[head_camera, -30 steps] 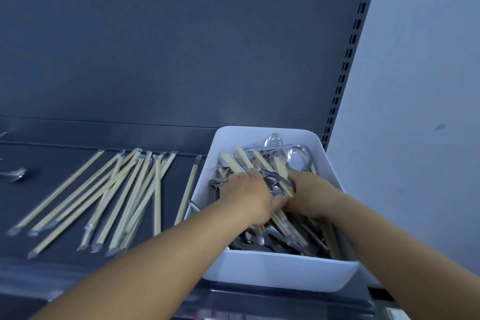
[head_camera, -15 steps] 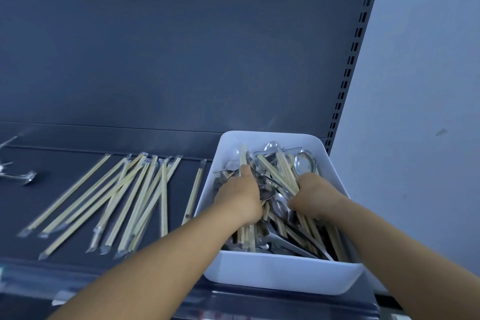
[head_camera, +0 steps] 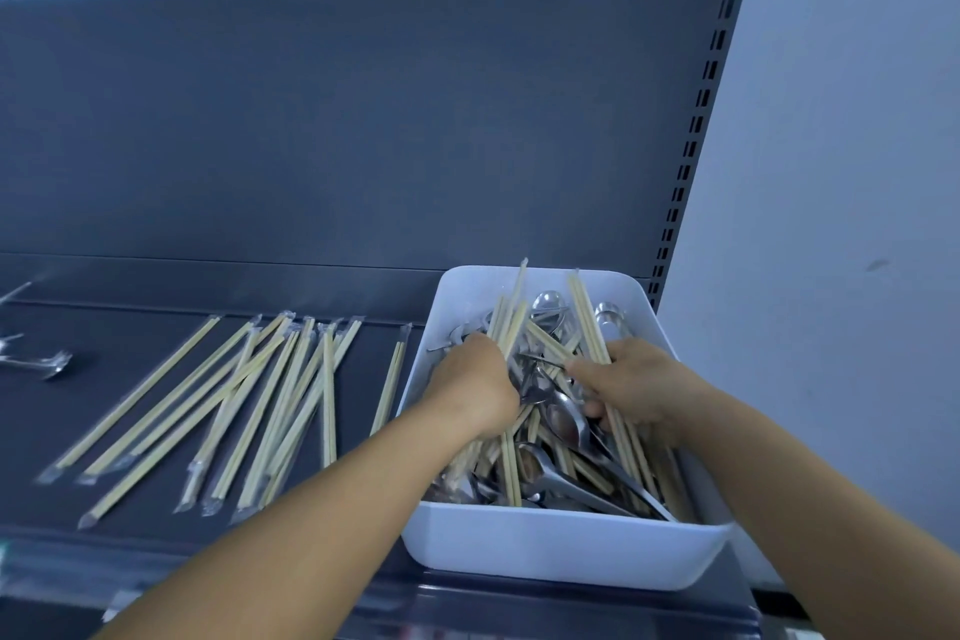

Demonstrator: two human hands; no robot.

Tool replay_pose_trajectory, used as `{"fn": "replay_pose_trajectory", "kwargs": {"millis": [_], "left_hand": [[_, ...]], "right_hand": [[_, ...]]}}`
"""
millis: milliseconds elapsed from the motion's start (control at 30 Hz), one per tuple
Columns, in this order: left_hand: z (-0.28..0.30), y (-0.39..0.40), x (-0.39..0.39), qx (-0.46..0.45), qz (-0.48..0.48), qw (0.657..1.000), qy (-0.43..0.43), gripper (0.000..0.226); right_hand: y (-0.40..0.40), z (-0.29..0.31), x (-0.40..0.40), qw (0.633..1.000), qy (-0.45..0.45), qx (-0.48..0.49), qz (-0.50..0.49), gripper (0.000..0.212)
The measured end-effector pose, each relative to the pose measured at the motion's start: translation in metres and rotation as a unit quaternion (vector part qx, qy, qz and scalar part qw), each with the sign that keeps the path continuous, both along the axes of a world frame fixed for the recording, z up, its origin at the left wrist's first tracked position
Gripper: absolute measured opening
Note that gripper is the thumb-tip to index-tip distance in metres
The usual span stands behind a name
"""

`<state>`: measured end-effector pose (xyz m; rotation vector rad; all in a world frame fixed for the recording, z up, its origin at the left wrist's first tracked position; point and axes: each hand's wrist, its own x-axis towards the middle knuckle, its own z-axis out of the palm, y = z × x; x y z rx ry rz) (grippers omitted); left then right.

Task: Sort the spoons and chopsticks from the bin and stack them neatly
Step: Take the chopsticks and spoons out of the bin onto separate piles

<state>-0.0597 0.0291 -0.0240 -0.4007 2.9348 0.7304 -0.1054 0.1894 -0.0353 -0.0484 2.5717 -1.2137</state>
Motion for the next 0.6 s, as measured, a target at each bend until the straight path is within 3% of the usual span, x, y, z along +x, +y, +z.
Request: {"fn": "replay_pose_trajectory", "kwargs": {"millis": [100, 267, 400, 500, 600], "left_hand": [[-0.002, -0.001, 0.002, 0.009, 0.004, 1.0, 0.014, 0.017], [-0.003, -0.002, 0.005, 0.027, -0.005, 0.999, 0.018, 0.01], [-0.005, 0.0, 0.009, 0.034, -0.005, 0.999, 0.02, 0.015], [-0.005, 0.002, 0.011, 0.021, 0.0, 1.0, 0.022, 0.006], [-0.004, 0.003, 0.014, -0.002, 0.0, 1.0, 0.02, 0.011]], "right_hand": [[-0.002, 0.002, 0.0, 1.0, 0.009, 0.014, 0.006, 0.038], [-0.002, 0.003, 0.001, 0.999, -0.034, -0.007, 0.035, 0.02], [-0.011, 0.001, 0.005, 0.997, -0.027, 0.035, 0.06, 0.025], [-0.02, 0.002, 0.006, 0.995, -0.015, 0.073, 0.072, 0.014], [-0.024, 0.002, 0.009, 0.99, -0.02, 0.104, 0.089, 0.005]]}}
